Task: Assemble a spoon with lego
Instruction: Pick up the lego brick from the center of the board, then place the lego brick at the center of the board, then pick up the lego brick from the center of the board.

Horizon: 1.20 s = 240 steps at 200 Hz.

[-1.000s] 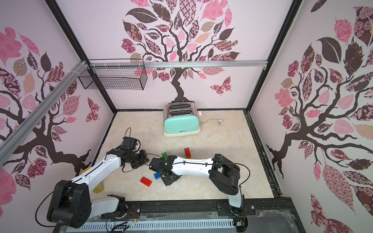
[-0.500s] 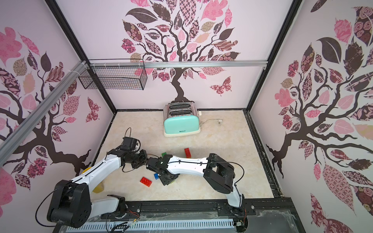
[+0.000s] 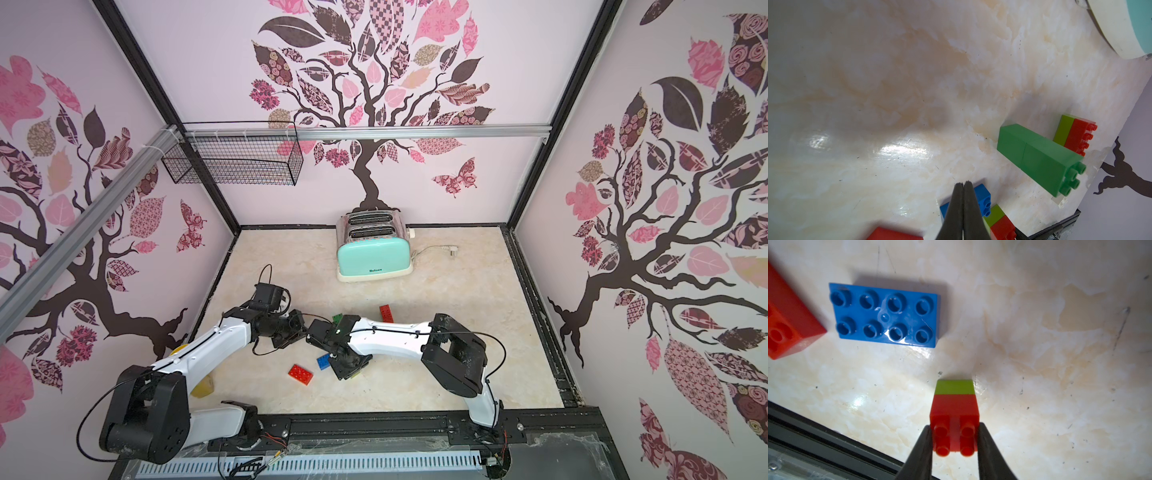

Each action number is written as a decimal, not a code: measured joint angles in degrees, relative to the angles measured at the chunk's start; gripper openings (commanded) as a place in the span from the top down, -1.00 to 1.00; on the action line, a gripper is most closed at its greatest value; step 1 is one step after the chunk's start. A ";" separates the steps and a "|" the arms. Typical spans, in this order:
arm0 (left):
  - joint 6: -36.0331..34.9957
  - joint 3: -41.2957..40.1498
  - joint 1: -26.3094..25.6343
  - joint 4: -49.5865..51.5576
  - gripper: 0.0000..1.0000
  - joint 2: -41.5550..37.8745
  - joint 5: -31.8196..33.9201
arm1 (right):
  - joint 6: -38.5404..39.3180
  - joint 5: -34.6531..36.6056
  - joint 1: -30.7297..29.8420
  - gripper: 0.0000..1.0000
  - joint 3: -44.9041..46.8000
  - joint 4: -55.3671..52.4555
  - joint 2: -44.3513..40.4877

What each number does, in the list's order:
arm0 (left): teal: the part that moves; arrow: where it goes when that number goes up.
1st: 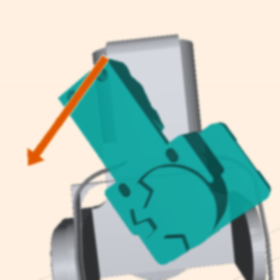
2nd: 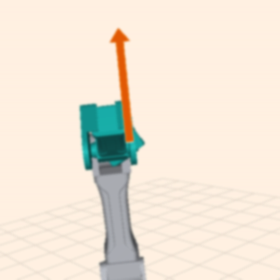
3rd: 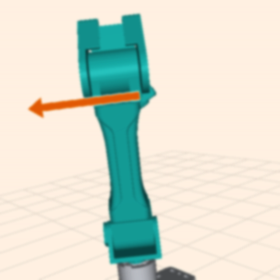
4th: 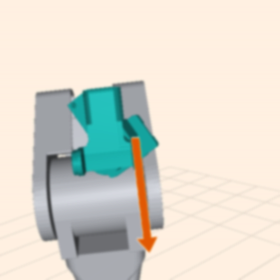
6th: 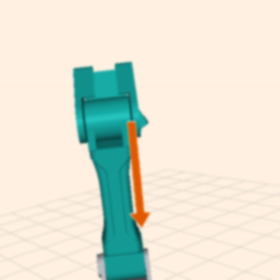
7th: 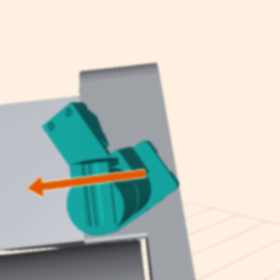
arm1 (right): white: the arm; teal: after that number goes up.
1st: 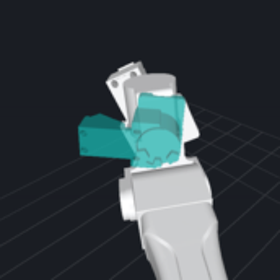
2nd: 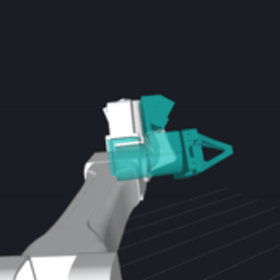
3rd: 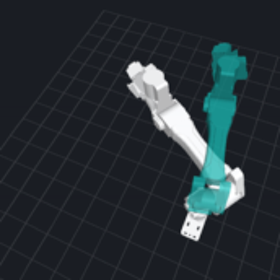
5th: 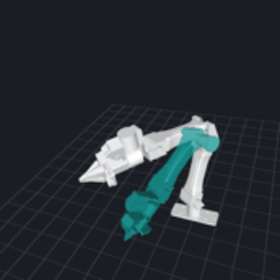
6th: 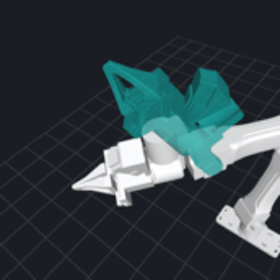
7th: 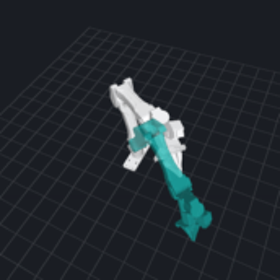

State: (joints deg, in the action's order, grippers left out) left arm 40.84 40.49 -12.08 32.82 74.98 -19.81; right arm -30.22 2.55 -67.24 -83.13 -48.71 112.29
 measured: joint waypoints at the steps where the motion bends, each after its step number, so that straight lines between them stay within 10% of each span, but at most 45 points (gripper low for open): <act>1: 0.00 0.00 0.00 -0.02 1.00 0.04 -0.02 | 0.00 0.04 0.00 0.55 0.00 -0.02 -0.02; 97: 0.79 3.89 0.00 -0.98 1.00 5.27 -1.90 | 0.92 6.05 21.90 0.47 12.68 -2.36 -11.72; 115: 1.01 4.74 0.00 -1.11 1.00 7.37 -2.10 | 2.03 6.58 24.52 0.19 12.76 -2.12 -9.62; 135: 1.16 5.60 0.00 -1.44 1.00 9.55 -2.29 | 2.86 6.75 24.59 -0.34 12.66 -0.94 -9.38; 169: 1.18 8.68 0.00 -1.64 1.00 13.42 -2.73 | 3.43 8.70 23.78 -0.69 11.72 -2.64 -10.67; 240: 2.71 11.89 0.00 -4.26 1.00 18.69 -5.35 | 4.39 9.94 10.10 -0.88 -12.41 -2.25 -7.52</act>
State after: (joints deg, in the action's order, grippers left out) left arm 43.55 52.38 -12.08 28.56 93.67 -25.17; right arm -25.82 12.49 -57.14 -95.55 -50.96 104.77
